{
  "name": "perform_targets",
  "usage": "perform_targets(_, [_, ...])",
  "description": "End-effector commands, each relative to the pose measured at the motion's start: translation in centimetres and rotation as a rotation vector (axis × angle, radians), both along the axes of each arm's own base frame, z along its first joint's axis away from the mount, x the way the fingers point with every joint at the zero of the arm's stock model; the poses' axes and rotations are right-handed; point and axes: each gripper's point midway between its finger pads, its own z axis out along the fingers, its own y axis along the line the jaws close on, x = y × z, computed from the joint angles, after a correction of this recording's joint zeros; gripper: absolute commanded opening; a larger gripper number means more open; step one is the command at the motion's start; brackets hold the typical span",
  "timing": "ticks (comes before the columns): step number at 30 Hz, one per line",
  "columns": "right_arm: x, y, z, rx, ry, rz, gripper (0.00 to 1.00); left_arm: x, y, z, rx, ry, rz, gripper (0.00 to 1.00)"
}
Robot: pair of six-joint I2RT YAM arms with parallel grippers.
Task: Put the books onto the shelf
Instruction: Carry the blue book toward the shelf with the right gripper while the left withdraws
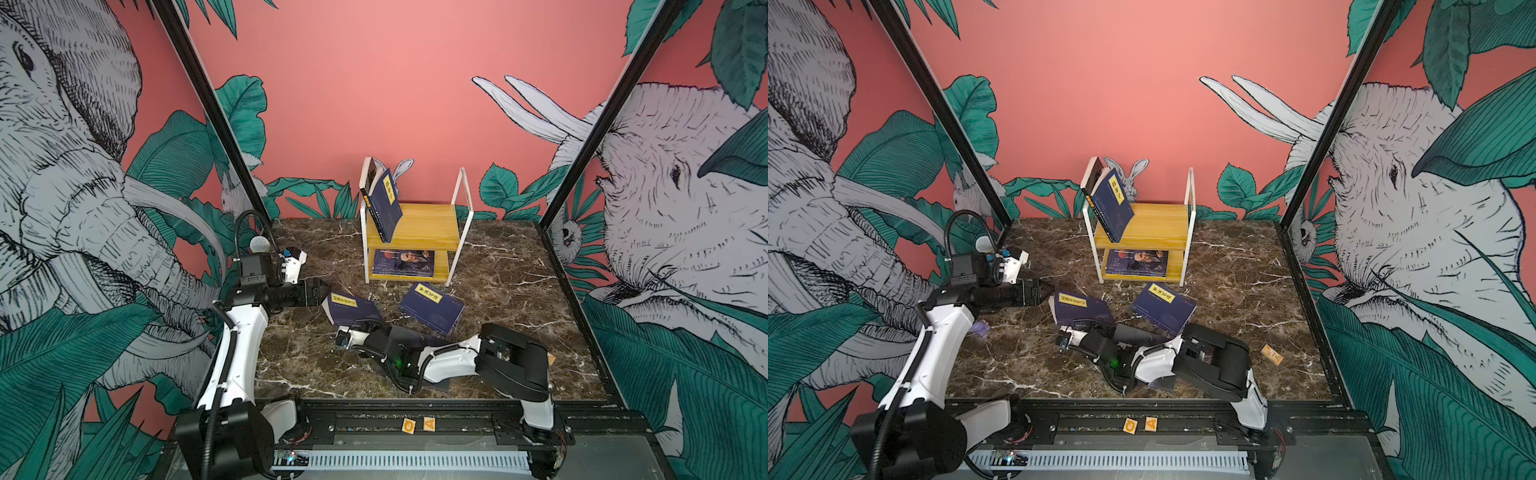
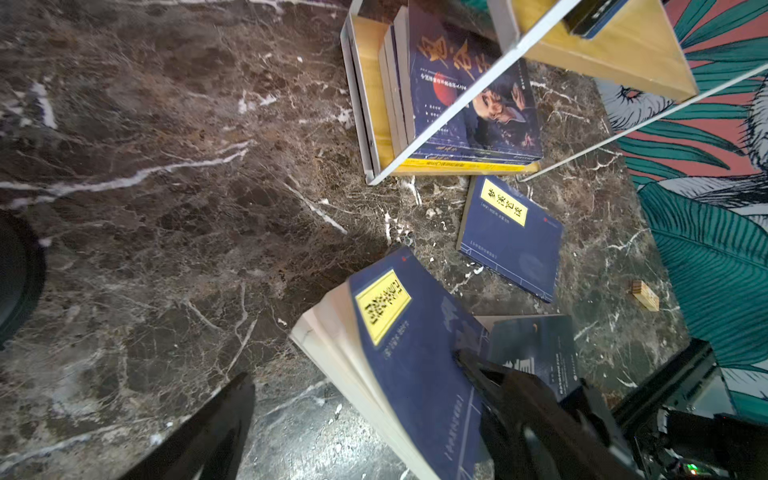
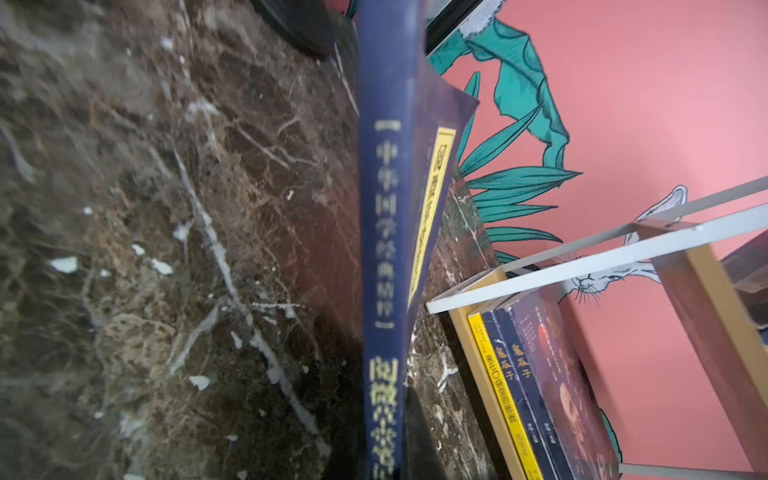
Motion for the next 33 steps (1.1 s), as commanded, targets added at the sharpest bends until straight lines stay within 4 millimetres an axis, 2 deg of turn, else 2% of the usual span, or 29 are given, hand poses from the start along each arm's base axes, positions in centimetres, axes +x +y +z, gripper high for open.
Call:
perform_targets(1, [-0.2, -1.1, 4.7, 0.183, 0.041, -0.014, 0.0, 0.1, 0.2, 1.3, -0.007, -0.091, 0.028, 0.99])
perform_targets(6, [-0.6, -3.6, 8.0, 0.235, 0.091, -0.018, 0.0, -0.1, 0.1, 2.9, -0.008, -0.161, 0.03, 0.99])
perform_targets(9, [-0.8, -5.0, 10.7, 0.302, 0.103, -0.01, 0.0, -0.5, 0.3, 3.7, 0.03, -0.201, 0.023, 0.99])
perform_targets(10, [-0.7, -5.4, 11.5, 0.331, 0.115, -0.008, 0.0, -0.5, 0.9, 3.8, 0.061, -0.216, 0.05, 0.99])
perform_targets(13, [0.0, -6.9, 13.9, 0.406, 0.125, -0.042, 0.0, -0.9, 0.9, 5.1, 0.059, -0.272, 0.071, 0.99])
perform_targets(17, [0.9, -9.1, 16.8, 0.523, 0.124, -0.105, 0.0, -1.7, -0.4, 6.3, -0.008, -0.352, 0.037, 0.99])
perform_targets(23, [2.3, -11.8, 19.9, 0.629, 0.146, -0.206, 0.0, -2.1, -0.8, 4.4, -0.052, -0.386, 0.041, 0.99])
perform_targets(28, [3.4, -13.0, 22.2, 0.709, 0.145, -0.24, 0.0, -2.8, -2.1, 3.1, -0.089, -0.428, -0.038, 0.99])
perform_targets(33, [4.5, -14.1, 25.6, 0.761, 0.105, -0.281, 0.0, -2.7, -2.4, 2.4, -0.138, -0.508, -0.039, 0.99])
